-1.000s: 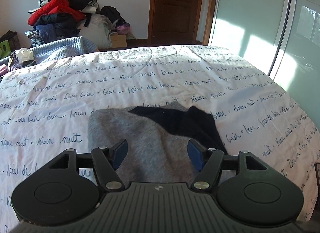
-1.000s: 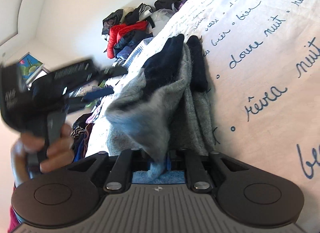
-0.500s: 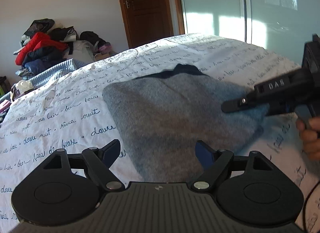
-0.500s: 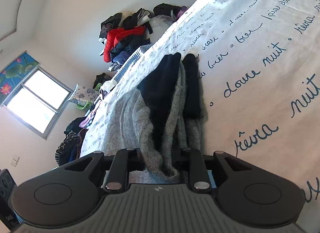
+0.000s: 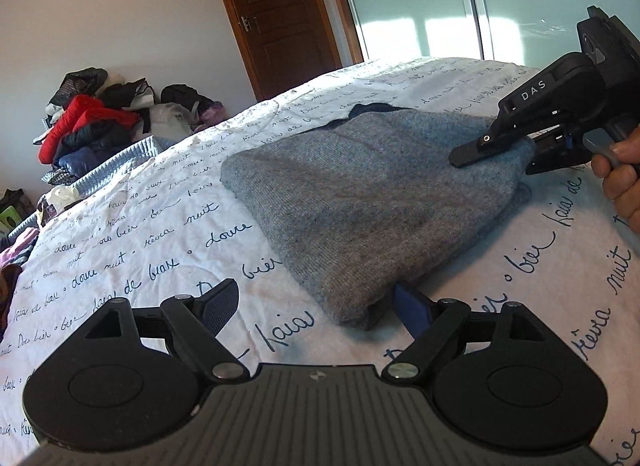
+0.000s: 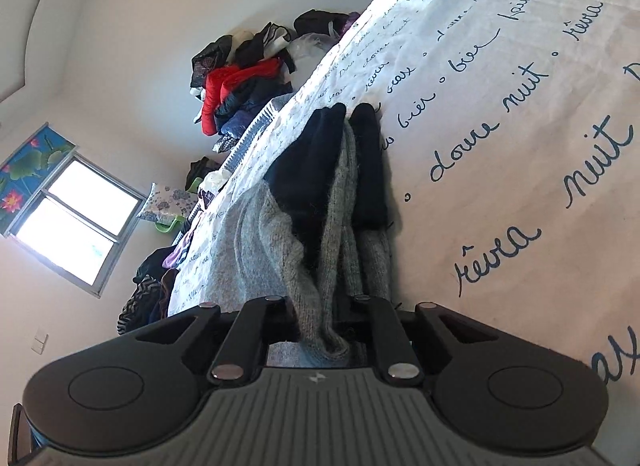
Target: Fold small clothes
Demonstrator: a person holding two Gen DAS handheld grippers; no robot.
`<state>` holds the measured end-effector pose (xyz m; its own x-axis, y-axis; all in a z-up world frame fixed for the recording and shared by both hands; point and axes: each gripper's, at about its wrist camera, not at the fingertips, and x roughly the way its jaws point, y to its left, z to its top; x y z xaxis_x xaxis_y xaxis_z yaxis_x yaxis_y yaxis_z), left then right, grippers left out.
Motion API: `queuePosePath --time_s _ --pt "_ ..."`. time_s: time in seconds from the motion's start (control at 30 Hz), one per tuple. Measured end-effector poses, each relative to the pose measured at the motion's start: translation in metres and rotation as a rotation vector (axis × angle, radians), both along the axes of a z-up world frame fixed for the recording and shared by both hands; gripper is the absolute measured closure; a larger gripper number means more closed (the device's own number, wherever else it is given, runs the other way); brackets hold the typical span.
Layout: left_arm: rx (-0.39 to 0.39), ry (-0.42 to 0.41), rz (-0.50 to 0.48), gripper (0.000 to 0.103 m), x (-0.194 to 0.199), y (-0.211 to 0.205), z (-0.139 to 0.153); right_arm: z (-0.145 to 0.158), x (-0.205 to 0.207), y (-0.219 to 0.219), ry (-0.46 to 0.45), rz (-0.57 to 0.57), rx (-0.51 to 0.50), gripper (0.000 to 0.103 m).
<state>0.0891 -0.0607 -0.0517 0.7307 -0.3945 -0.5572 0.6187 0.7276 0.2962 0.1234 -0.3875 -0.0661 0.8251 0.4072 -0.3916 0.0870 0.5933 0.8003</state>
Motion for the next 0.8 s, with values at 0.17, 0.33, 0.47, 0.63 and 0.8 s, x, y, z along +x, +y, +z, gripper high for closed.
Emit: queuePosePath --time_s 0.17,0.33,0.47,0.63,0.8 --pt "0.018 -0.019 0.04 0.02 0.004 0.005 -0.003 -0.002 0.001 -0.003 -0.004 -0.004 0.061 0.091" --pt "-0.056 0.003 0.063 0.02 0.008 0.0 -0.002 -0.002 0.003 -0.004 -0.018 -0.009 0.139 0.091" --pt "-0.016 -0.078 0.177 0.02 0.006 -0.006 -0.006 0.002 0.001 -0.005 -0.035 -0.018 0.153 0.091" --pt "-0.127 0.046 0.275 0.019 0.024 0.026 -0.002 -0.003 -0.002 -0.003 0.013 -0.018 0.08 0.091" --pt "-0.108 0.084 0.232 0.019 0.021 0.028 -0.005 -0.008 -0.002 0.003 0.045 0.003 0.0 0.091"
